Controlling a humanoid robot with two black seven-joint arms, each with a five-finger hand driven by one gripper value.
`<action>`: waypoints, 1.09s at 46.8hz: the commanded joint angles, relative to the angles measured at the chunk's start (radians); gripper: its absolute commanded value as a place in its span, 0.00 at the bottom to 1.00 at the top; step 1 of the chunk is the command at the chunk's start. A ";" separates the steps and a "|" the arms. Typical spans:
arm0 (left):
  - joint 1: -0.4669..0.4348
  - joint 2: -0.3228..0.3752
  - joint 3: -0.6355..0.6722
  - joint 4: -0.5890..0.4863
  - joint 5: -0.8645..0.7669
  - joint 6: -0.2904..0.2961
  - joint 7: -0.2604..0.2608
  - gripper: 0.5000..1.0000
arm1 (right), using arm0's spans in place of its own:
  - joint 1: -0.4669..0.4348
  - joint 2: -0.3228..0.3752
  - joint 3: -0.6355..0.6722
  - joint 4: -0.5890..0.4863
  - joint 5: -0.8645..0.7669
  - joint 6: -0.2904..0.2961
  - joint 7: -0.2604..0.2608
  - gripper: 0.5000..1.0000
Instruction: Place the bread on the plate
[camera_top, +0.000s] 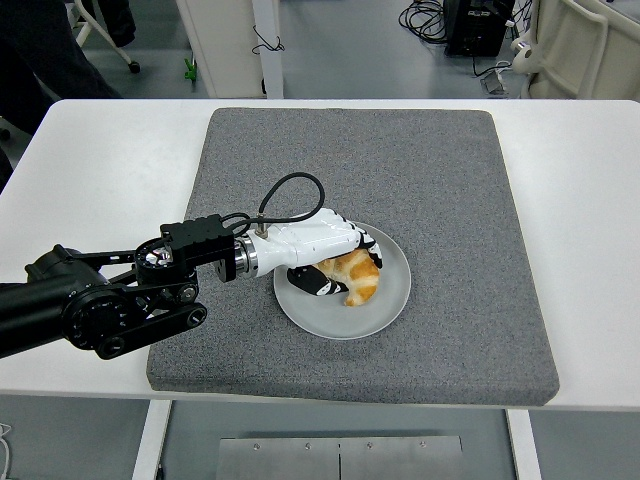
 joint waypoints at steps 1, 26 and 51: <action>0.006 -0.002 0.001 -0.001 -0.001 0.000 0.000 0.21 | 0.000 0.000 0.000 0.000 0.000 0.000 0.000 1.00; 0.002 0.015 -0.012 -0.002 -0.050 0.006 -0.010 0.87 | 0.000 0.000 0.000 0.000 0.000 0.000 0.000 1.00; -0.009 0.059 -0.093 -0.019 -0.278 -0.005 -0.132 0.93 | 0.000 0.000 0.000 0.000 0.000 0.000 0.000 1.00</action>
